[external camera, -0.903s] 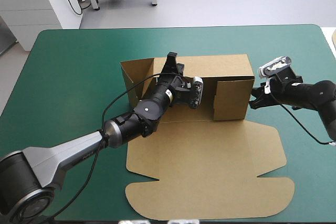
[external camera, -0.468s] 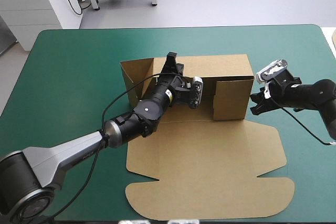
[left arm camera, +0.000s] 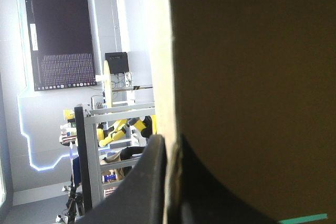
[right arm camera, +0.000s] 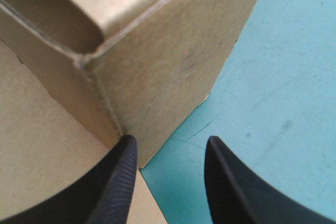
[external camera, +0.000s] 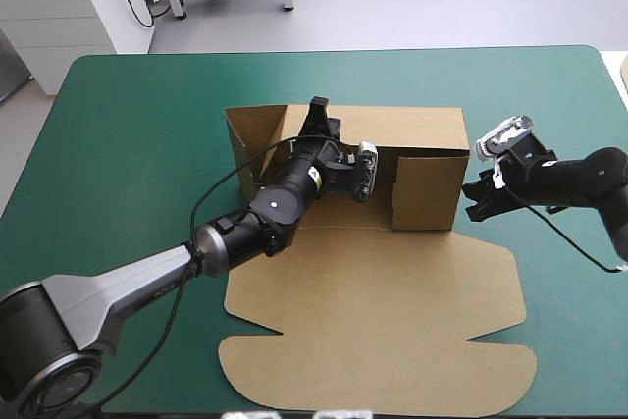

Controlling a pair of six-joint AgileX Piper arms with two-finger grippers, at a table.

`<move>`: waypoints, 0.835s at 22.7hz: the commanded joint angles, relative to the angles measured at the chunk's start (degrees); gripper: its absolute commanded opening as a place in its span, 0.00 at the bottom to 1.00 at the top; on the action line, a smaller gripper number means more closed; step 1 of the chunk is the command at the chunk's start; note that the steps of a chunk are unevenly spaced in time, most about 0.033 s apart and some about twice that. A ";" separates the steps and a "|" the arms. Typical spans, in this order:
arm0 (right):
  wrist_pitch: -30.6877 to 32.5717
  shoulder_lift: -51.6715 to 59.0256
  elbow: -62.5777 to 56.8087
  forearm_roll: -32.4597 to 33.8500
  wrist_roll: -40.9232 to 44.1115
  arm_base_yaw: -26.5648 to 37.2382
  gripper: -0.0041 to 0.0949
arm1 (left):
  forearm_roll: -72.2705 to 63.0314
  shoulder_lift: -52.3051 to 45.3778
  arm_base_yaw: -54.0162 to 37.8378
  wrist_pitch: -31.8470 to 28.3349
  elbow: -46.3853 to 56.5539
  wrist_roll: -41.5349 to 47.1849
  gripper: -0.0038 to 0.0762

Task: Fold the box

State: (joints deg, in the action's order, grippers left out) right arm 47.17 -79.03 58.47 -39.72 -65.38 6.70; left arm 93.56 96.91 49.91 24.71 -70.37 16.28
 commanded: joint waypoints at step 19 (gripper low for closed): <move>-0.88 -1.71 1.87 -14.39 -8.86 -0.03 0.44 | 0.70 -1.97 0.45 -2.14 -1.16 0.63 0.04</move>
State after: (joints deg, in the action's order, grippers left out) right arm 48.42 -80.82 58.65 -46.83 -73.13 6.65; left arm 93.56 96.91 49.91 23.89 -70.37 16.33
